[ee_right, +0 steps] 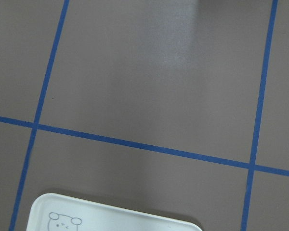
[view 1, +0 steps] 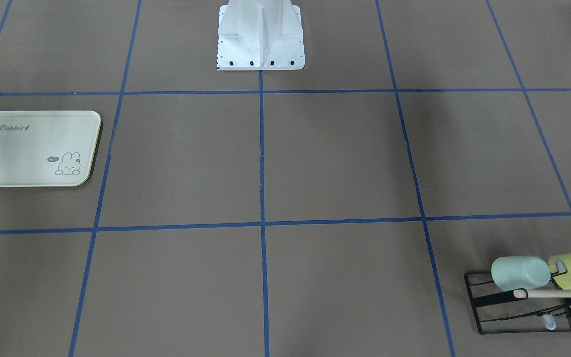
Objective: Left arm grabs green cup and hands to right arm on tray
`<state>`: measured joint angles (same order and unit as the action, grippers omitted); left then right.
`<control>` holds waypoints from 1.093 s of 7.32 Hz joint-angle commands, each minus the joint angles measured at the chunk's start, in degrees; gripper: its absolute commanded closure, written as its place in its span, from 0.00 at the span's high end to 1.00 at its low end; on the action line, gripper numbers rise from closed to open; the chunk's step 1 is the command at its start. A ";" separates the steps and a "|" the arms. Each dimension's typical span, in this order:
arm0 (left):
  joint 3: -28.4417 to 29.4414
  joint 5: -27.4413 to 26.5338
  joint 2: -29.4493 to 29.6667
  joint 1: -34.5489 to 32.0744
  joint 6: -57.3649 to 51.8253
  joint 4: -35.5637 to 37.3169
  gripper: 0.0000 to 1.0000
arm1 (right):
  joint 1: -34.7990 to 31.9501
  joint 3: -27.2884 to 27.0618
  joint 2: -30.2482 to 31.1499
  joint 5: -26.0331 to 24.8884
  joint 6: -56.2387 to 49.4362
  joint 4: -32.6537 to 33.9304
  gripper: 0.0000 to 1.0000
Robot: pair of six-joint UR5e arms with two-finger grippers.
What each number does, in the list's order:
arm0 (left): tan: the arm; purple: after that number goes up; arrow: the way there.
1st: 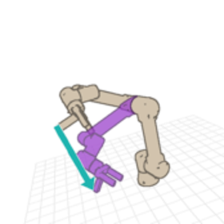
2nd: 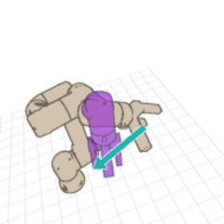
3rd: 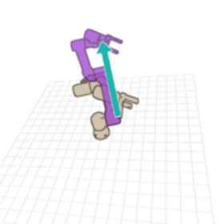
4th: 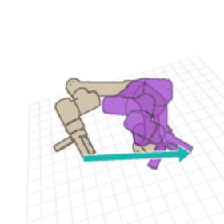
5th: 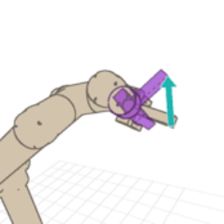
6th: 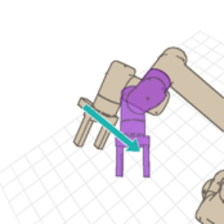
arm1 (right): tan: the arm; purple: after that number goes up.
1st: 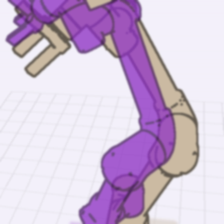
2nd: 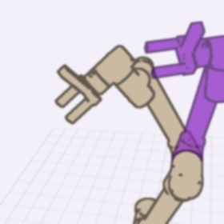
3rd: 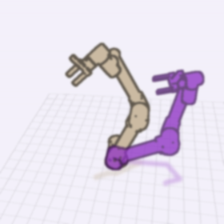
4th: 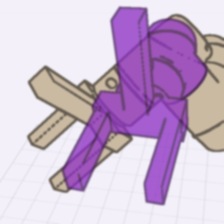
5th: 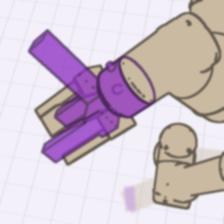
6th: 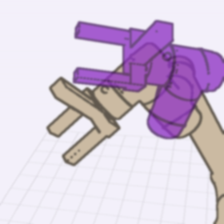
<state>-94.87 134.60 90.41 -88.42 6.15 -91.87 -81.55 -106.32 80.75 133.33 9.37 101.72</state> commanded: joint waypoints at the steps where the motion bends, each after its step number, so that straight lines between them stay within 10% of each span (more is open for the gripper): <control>1: -1.26 0.75 -0.06 0.09 1.83 -1.45 1.00 | -0.10 -0.72 3.50 -4.10 -0.32 1.64 1.00; 8: -0.58 3.30 -1.03 1.58 2.97 -10.60 1.00 | -0.10 -2.75 5.82 1.93 0.38 -0.80 1.00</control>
<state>-95.65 137.87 89.38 -87.44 8.09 -101.21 -81.65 -109.07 86.22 134.04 9.64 102.63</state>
